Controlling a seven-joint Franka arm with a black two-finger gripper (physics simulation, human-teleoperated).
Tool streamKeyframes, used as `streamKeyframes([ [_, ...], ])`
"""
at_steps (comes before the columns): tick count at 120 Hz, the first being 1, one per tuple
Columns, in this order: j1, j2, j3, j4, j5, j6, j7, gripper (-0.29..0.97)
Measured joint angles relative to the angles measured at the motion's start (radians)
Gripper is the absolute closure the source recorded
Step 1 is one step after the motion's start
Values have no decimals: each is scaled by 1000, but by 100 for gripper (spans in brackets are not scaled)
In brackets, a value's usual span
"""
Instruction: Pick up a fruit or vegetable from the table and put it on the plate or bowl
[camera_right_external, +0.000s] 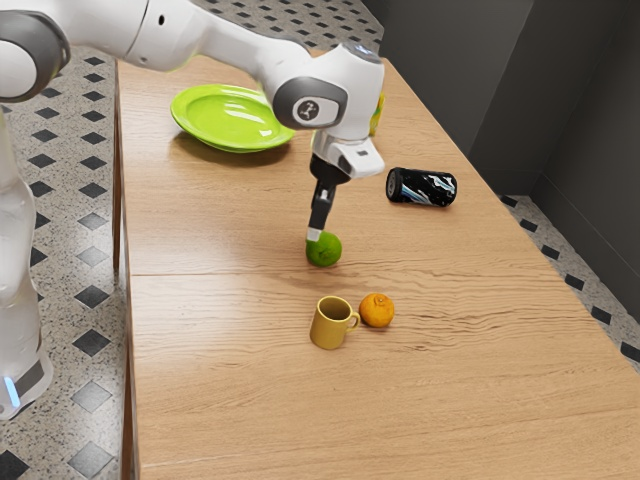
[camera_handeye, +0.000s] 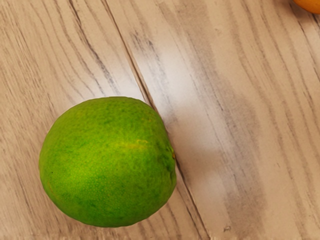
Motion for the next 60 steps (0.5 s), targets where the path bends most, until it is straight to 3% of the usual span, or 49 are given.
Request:
streamKeyframes([
  [26,-2,15,-2,2,64,20,-23,0],
  [60,0,40,0,1,18,74,-43,0],
])
